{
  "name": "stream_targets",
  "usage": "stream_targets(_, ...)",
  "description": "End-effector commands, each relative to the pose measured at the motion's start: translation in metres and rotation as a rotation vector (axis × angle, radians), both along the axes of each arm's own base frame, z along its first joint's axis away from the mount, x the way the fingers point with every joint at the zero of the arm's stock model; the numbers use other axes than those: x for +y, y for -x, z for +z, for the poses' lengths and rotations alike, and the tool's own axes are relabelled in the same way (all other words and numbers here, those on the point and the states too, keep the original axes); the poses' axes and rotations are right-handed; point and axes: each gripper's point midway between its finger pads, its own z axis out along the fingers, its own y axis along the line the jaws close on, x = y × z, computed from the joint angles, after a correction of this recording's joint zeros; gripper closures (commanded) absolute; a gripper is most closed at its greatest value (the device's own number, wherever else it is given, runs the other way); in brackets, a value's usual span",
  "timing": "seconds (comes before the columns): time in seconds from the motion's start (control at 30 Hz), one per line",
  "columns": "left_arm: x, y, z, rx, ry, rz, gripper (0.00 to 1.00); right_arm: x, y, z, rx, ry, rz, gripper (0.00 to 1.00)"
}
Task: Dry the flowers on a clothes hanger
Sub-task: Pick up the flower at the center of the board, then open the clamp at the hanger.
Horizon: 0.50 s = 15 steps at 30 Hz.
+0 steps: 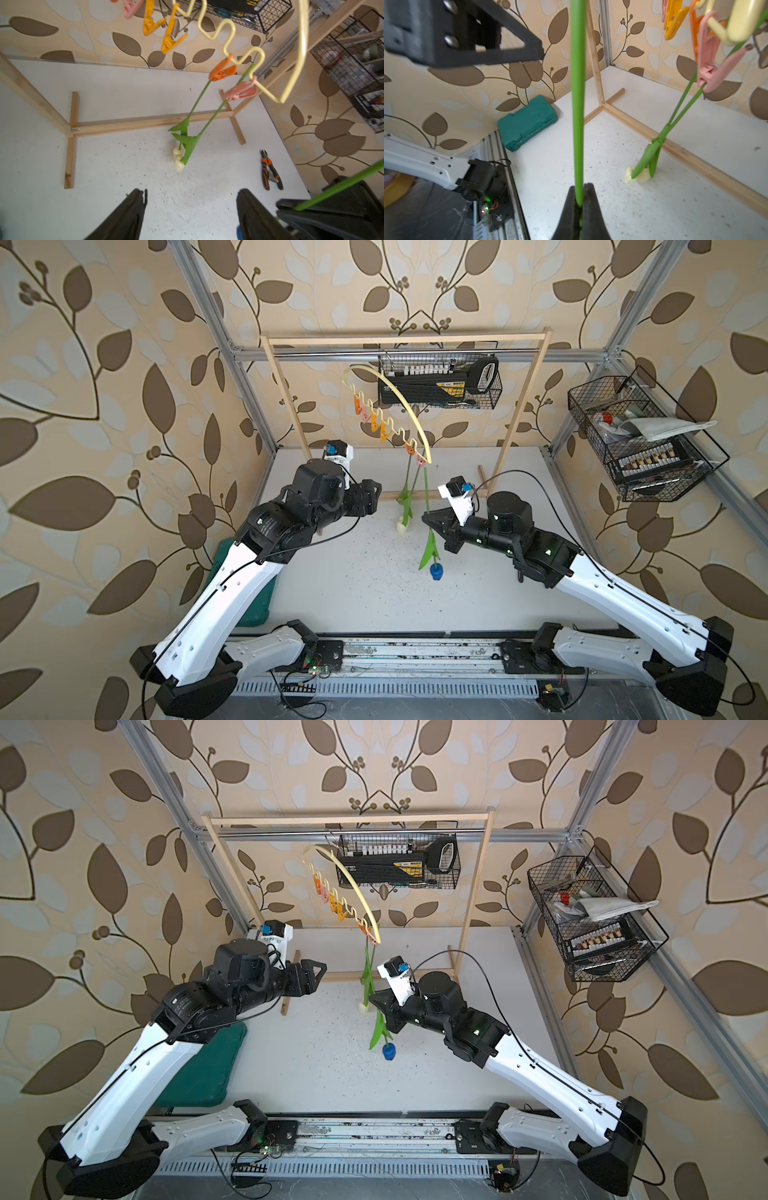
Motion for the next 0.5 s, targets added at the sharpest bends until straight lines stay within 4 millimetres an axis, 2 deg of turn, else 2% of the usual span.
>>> stream_targets(0.0, 0.005, -0.064, 0.029, -0.204, 0.052, 0.105, 0.25, 0.030, -0.010, 0.003, 0.232, -0.279, 0.012, 1.00)
stream_targets(0.1, -0.003, -0.085, 0.035, -0.184, 0.058, 0.032, 0.20, 0.043, -0.033, -0.014, 0.299, -0.362, -0.073, 1.00)
stream_targets(0.23, -0.012, -0.098, 0.050, -0.199, 0.080, -0.047, 0.11, 0.057, -0.060, -0.043, 0.327, -0.377, -0.188, 1.00)
stream_targets(0.33, -0.022, -0.104, 0.055, -0.215, 0.092, -0.128, 0.12, 0.066, -0.073, -0.059, 0.320, -0.371, -0.238, 1.00)
stream_targets(0.43, -0.026, -0.116, 0.044, -0.184, 0.057, -0.164, 0.19, 0.073, -0.075, -0.067, 0.328, -0.359, -0.231, 1.00)
stream_targets(0.47, -0.029, -0.124, 0.035, -0.164, 0.040, -0.174, 0.21, 0.076, -0.073, -0.070, 0.324, -0.347, -0.226, 1.00)
